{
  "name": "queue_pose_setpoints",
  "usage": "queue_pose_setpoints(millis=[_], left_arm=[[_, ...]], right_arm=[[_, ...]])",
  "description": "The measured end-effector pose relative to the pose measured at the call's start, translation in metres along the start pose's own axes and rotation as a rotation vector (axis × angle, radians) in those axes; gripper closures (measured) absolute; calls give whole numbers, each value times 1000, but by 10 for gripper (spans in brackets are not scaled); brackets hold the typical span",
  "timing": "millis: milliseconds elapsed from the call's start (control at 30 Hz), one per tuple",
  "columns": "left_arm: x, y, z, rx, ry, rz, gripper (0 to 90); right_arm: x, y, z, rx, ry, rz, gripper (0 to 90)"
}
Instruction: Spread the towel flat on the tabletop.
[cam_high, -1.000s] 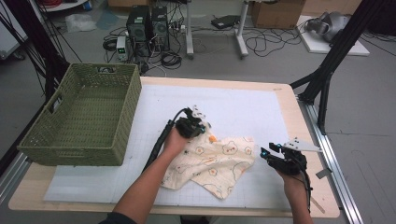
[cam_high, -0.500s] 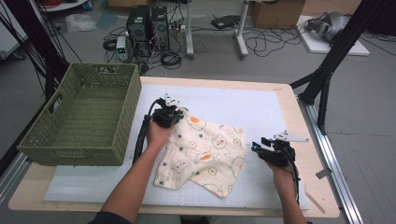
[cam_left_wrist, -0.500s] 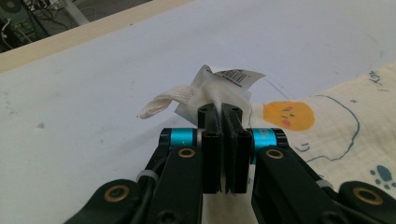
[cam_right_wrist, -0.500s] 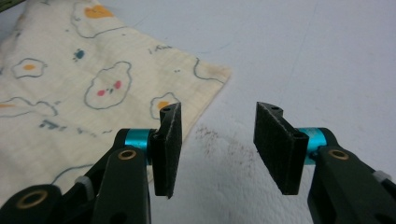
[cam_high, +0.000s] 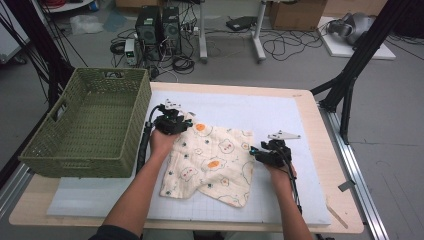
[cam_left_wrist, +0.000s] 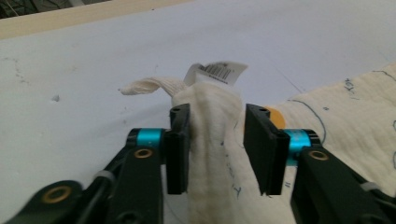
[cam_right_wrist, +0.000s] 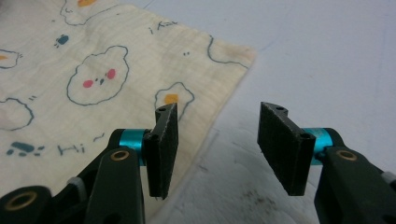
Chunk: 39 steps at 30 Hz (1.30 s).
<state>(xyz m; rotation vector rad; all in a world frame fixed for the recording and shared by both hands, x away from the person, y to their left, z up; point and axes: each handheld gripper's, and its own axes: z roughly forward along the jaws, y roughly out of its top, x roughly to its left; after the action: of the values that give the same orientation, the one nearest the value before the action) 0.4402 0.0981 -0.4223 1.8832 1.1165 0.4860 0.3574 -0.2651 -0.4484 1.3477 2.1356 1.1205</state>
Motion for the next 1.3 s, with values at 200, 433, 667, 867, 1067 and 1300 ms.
queue_pose_setpoints(millis=[200,433,667,867,1067,1300], left_arm=[[-1,4,-10,-37,-16,-18,455],[-8,4,-20,-37,-42,-1,444],[-11,-16,-25,-4,-72,7,499],[-14,-32,-26,33,-81,14,472],[-15,-43,-18,112,-78,22,453],[-28,-41,-19,129,4,173,860]], right_arm=[[11,8,14,58,3,-72,709],[2,24,20,100,-79,-105,866],[-11,31,19,66,-129,-38,727],[-9,28,0,10,-89,-35,540],[-8,18,-25,-12,-73,-57,525],[1,-14,-45,13,-29,-87,519]])
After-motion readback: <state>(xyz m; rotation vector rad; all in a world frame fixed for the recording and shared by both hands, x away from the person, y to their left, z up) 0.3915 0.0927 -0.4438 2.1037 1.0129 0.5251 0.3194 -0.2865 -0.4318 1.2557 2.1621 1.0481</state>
